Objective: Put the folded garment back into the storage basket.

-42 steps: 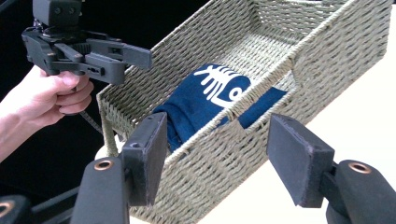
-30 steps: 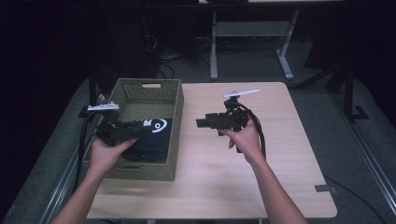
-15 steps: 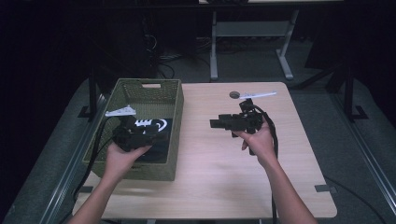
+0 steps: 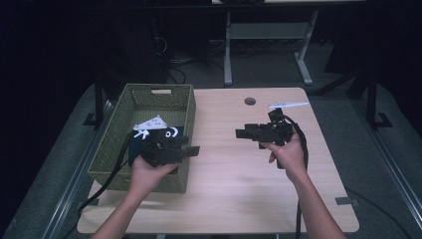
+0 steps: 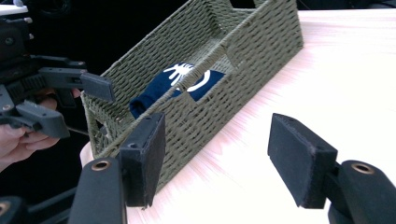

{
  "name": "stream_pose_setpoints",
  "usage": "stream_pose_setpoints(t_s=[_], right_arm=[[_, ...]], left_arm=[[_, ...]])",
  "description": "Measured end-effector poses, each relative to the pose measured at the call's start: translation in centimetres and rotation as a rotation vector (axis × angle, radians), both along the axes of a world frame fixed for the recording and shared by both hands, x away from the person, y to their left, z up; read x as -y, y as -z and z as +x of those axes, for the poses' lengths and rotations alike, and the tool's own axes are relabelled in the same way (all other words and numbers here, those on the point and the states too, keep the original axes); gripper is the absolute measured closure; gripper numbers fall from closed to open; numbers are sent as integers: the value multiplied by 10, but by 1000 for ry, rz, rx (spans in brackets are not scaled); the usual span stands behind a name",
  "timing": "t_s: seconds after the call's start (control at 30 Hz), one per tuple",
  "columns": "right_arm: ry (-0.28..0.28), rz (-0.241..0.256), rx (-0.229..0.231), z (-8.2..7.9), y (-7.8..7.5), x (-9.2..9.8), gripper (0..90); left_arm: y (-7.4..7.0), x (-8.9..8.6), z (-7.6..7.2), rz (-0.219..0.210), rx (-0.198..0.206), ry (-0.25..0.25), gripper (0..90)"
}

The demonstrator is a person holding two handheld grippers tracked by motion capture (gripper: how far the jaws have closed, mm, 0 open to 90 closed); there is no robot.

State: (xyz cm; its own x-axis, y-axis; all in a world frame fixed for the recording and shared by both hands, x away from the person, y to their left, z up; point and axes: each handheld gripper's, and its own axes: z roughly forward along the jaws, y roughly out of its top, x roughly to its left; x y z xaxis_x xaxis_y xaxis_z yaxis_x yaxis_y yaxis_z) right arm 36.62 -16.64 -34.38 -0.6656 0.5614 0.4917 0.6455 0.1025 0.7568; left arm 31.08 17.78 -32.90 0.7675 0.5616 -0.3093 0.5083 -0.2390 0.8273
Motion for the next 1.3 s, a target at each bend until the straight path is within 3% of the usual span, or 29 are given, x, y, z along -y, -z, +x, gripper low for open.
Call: stream_pose_setpoints(t_s=[0.13, 0.23, 0.3, 0.5, 0.53, 0.7, 1.3], right_arm=[[22, 7, -2, -3, 1, 10, 368], [37, 7, -13, -6, 3, 19, 367], [42, 5, -14, -8, 4, 24, 367], [71, 6, -17, -12, 6, 41, 365], [76, 1, -16, -13, 7, 44, 365], [101, -1, -20, -19, 11, 60, 364], [162, -15, -42, -34, 32, 99, 357]], left_arm=[[2, 15, -1, -18, -7, 25, 351], [3, 26, -1, -3, 3, 42, 345], [4, 30, 0, -32, -8, 52, 350], [11, 48, 0, -8, -6, 67, 345], [12, 51, 0, -22, -7, 76, 344], [20, 57, 1, -28, -23, 73, 349], [43, 78, -13, -37, -13, 96, 364]])
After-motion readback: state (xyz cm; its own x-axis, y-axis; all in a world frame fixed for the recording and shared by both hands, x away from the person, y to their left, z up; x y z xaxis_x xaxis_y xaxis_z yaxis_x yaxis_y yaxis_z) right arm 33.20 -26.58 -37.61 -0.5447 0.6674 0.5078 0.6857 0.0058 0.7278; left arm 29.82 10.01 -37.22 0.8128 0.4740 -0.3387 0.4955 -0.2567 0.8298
